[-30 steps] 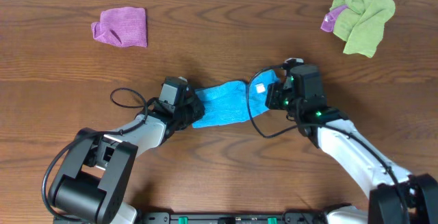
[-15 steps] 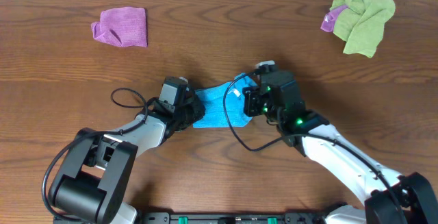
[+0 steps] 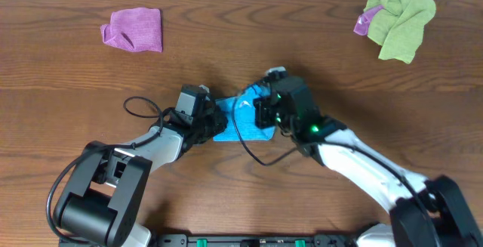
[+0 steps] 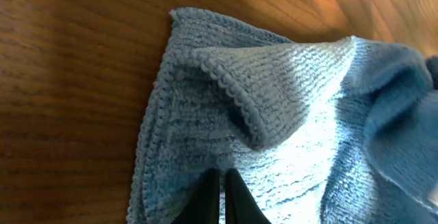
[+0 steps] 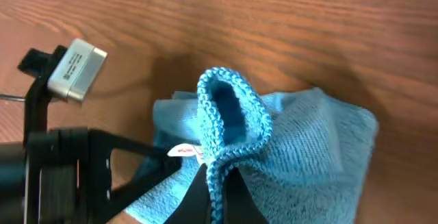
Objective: Fold the cloth
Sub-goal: 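Fold the right end toward the left gripper with the right gripper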
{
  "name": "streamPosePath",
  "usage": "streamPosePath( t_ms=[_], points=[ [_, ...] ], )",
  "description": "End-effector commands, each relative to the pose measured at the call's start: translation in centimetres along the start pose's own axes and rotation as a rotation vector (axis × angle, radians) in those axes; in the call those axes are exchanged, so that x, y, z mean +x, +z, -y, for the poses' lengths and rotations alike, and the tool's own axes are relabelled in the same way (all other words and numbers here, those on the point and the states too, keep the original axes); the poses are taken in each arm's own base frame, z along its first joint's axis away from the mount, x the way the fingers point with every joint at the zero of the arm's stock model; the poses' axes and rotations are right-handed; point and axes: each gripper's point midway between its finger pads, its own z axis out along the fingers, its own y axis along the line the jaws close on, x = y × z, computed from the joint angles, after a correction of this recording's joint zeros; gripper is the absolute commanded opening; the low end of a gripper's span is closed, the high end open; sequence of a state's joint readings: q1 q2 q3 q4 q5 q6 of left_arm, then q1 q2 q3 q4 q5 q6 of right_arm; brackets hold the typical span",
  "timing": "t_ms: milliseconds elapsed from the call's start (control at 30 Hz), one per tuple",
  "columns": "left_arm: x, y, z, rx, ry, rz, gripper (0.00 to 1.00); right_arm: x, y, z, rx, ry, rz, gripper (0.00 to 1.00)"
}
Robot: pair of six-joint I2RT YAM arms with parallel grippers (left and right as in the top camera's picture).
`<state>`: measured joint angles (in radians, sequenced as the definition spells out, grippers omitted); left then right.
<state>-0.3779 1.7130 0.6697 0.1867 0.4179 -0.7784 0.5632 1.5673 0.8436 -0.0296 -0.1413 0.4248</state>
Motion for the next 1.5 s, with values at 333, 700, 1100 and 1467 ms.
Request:
streamPosePath(
  t_ms=[333,700,1100,1467],
  points=[
    [-2.1,-1.3,2.2,0.049,0.091,0.0,0.06,-1.5,1.8,-3.7,-0.036,-0.063,-0.038,0.01],
    [-3.4,-4.7,0.2,-0.048,0.152,0.04,0.06,0.1,2.4,-5.3,-0.056,-0.088,-0.072,0.01],
    [-4.7,-8.3,-2.7,-0.204,0.15,0.114,0.06,1.0,4.8,-7.9,-0.083,-0.121,-0.114,0.01],
    [-5.5,-9.3,-4.5,-0.247,0.097,0.134,0.06,3.1,5.9,-9.7,-0.143,-0.182,-0.192,0.14]
  ],
)
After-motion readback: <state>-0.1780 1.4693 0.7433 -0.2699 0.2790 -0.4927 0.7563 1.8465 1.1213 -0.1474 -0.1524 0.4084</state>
